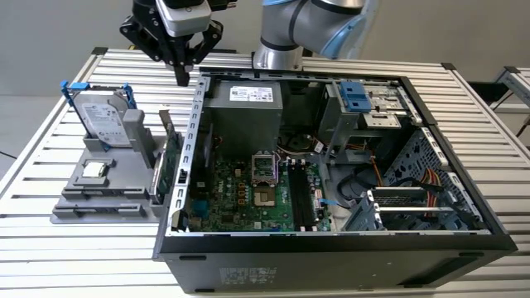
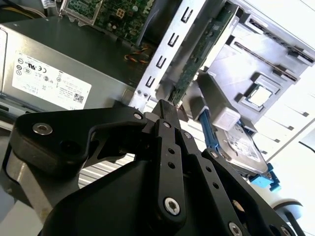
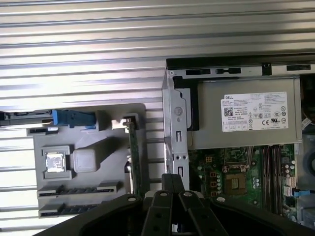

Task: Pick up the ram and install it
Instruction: 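Reach for the ram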

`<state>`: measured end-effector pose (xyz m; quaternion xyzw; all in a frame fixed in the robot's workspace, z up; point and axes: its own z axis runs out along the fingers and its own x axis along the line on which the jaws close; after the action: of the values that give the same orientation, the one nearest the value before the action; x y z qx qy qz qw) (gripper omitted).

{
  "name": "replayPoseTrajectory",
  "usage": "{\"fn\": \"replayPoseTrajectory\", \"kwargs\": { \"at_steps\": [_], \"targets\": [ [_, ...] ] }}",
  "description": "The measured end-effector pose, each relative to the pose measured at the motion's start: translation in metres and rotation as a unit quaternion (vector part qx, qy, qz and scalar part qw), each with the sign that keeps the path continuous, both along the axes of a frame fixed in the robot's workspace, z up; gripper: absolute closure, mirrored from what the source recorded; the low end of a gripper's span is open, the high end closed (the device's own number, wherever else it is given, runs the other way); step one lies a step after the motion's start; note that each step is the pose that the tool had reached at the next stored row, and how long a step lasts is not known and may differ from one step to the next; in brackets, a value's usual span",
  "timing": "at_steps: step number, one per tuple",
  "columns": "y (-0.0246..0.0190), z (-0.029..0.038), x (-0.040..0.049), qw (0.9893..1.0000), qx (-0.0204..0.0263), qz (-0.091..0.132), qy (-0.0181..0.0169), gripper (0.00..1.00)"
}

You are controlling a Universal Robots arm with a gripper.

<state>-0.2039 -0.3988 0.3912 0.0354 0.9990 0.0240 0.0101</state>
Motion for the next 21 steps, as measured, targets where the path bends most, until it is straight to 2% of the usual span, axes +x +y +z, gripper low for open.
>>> {"fn": "replayPoseTrajectory", "kwargs": {
  "at_steps": [21],
  "targets": [
    [0.0, -0.0005, -0.0096, 1.0, 0.0, 0.0, 0.0, 1.0]
  ]
}}
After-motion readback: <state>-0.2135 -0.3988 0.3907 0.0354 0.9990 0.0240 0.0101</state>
